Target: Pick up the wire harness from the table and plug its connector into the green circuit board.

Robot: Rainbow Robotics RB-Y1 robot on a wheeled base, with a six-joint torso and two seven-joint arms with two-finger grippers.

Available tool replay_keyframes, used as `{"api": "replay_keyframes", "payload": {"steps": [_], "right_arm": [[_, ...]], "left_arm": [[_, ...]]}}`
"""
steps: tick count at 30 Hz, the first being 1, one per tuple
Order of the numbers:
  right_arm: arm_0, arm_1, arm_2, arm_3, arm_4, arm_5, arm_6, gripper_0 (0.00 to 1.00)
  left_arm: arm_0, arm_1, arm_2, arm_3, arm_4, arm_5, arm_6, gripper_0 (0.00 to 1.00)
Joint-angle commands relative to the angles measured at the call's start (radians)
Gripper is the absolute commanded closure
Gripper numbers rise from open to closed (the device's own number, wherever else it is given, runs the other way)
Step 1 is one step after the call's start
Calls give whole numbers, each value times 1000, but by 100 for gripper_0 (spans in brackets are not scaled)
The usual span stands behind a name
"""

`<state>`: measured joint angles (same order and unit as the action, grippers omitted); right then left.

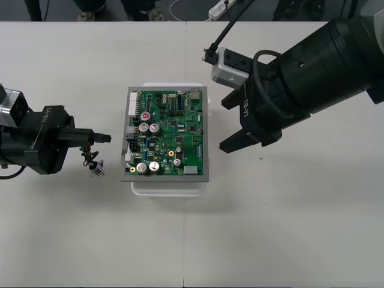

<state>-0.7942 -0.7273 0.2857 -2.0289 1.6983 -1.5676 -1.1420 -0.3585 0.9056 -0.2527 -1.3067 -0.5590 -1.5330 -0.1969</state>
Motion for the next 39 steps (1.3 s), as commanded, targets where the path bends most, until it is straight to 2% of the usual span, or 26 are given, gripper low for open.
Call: {"api": "replay_keyframes", "payload": {"steps": [1,6,16,39], "right_arm": [[3,43,-42,-67,61,-3,18,11],[3,71,-42,-80,92,-3,18,11],[3,118,-42,-111,198,-3,4,11],[3,155,-25,-139,294,-3,-5,11]], "left_arm": [[-13,38,-8,20,-21,-38,-59,100],[-23,38,-14,40,-33,-38,-78,100],[-92,38,-115,141,-9,-38,-174,100],[-97,10,-115,175,76,-38,-180,100]]}}
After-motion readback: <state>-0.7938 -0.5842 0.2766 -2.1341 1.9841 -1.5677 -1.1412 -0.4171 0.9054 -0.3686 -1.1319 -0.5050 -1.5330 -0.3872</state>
